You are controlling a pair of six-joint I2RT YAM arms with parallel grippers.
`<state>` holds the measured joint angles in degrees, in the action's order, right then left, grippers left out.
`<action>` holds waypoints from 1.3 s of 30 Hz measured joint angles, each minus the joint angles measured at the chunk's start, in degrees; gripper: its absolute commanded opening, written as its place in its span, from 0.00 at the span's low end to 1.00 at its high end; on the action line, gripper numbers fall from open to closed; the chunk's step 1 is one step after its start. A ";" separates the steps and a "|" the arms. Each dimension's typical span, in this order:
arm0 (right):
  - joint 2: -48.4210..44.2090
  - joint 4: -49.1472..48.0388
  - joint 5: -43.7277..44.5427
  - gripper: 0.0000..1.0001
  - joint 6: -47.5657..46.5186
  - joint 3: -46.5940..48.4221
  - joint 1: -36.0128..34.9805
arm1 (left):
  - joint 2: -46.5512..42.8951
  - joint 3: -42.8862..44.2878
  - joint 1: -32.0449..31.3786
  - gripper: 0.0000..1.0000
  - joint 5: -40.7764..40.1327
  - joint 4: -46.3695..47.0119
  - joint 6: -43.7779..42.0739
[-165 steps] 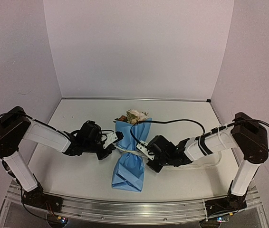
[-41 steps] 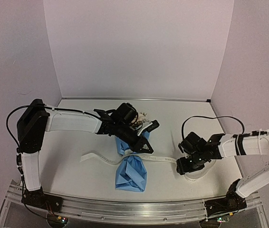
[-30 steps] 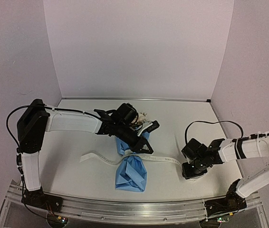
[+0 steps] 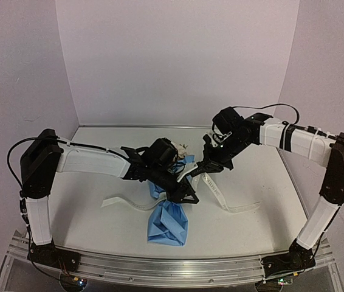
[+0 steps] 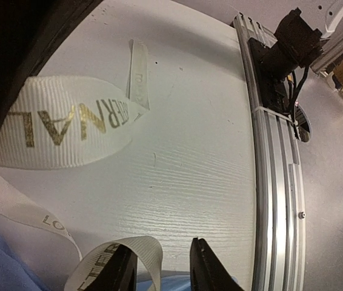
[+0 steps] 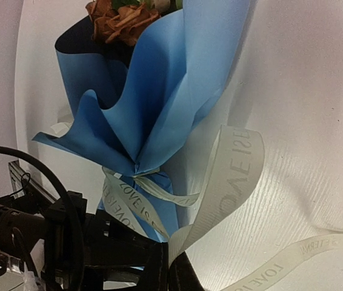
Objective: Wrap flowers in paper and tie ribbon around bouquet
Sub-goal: Cross the half-tied ribbon over the folded bouquet.
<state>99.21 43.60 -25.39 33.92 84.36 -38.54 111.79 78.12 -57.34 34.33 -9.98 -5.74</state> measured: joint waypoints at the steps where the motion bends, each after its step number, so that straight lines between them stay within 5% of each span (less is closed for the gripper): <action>1: 0.01 0.24 -0.16 0.00 0.15 0.42 0.00 | 0.00 0.11 0.00 0.38 -0.03 0.04 0.05; 15: 0.01 3.60 -0.98 0.00 0.16 1.79 0.00 | -0.09 0.27 0.00 0.66 0.01 2.73 1.65; 39: 0.01 6.27 -0.98 0.00 -1.15 1.79 0.00 | -0.77 -1.23 -0.04 0.75 -2.97 0.91 1.37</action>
<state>99.22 49.87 -26.37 32.78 86.15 -38.54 111.02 76.89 -57.39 31.36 -9.08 -4.37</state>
